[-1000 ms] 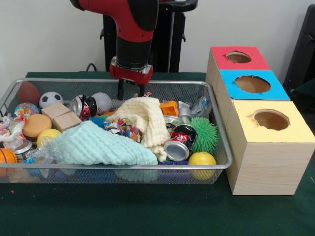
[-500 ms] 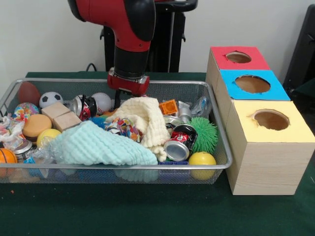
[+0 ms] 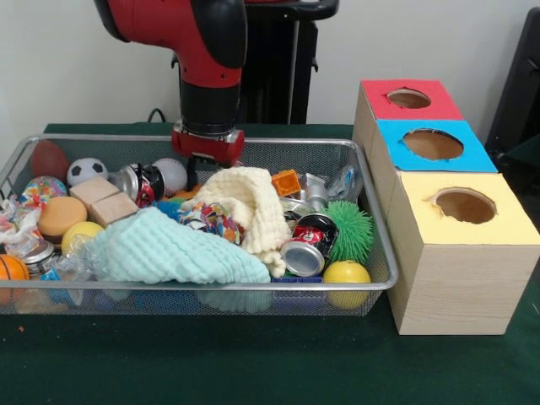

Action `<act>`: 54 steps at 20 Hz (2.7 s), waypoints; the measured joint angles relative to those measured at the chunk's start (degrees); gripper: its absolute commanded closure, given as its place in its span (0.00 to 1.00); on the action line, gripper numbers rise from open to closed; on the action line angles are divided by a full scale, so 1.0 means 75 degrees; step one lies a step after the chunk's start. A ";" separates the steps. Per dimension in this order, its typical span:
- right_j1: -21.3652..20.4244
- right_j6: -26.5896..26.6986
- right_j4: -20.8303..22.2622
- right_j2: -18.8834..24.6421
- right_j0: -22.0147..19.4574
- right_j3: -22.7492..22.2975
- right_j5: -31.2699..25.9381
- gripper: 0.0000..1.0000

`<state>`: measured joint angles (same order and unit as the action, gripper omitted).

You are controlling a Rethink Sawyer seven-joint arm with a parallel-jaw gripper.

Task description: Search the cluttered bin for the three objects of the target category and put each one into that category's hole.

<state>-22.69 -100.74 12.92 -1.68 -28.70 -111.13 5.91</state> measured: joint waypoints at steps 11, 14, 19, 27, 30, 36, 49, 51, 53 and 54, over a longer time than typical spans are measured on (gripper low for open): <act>-0.0137 0.0000 0.1249 0.1292 -0.1558 0.0116 -0.1100 0.00; -0.0142 0.0002 0.1469 0.1613 -0.1889 0.0169 -0.1458 0.00; -0.0134 0.0005 0.1903 0.2255 -0.2533 0.0335 -0.2408 0.00; -0.0442 0.0005 0.2172 0.2295 -0.2389 0.0315 -0.2954 0.00; -0.0884 0.0005 0.2123 0.2102 -0.2017 0.0166 -0.3029 0.00; -0.2056 0.0005 0.1550 0.1829 -0.1467 -0.0217 -0.3641 0.00; -0.3099 0.0000 0.0691 0.1189 -0.0469 -0.0201 -0.4849 0.00; -0.3004 -0.0002 0.0580 0.1080 -0.0177 -0.0168 -0.4845 0.00; -0.2892 -0.0002 0.0461 0.0988 0.0087 -0.0122 -0.4845 0.00; -0.2833 -0.0002 0.0403 0.0944 0.0213 -0.0096 -0.4845 0.00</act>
<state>-43.94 -100.75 15.95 5.40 -27.11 -111.85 -30.43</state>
